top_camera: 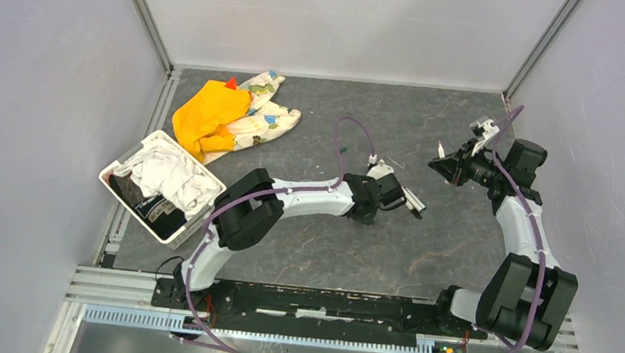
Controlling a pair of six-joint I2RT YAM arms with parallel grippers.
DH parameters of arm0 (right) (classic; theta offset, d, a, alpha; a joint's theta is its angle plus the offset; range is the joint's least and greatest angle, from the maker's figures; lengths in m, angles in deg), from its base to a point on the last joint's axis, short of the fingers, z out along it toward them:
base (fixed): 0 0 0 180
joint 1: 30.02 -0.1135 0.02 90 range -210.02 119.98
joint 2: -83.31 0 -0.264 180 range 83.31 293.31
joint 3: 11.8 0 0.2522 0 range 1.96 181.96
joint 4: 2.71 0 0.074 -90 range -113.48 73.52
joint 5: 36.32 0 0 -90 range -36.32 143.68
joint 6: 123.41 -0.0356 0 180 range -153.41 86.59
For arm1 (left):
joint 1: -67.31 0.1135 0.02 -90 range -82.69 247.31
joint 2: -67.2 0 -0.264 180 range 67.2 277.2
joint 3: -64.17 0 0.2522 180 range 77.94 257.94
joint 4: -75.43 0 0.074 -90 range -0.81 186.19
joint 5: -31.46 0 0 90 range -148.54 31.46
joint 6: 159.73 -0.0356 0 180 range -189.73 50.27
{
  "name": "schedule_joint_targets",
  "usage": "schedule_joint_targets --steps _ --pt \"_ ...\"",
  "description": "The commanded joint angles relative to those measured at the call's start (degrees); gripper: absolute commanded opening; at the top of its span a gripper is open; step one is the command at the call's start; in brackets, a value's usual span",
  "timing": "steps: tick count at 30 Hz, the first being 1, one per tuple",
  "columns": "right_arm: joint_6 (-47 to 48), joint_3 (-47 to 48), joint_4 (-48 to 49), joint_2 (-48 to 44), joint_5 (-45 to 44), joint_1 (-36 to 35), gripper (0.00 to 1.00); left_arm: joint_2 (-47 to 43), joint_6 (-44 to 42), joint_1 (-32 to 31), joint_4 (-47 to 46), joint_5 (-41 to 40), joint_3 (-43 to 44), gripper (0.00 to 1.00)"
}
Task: Insert the pens into the pen caps
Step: Pick up the pen cap from the center of the board.
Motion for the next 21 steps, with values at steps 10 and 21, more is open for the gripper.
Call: schedule_joint_targets --steps 10,21 --pt "-1.17 -0.73 3.24 -1.61 2.01 0.31 0.0 10.85 -11.0 -0.01 15.43 5.02 5.31 0.25" --pt "-1.79 -1.1 3.8 -1.75 2.79 0.28 0.0 12.67 -14.07 0.22 10.19 17.26 1.24 0.11"
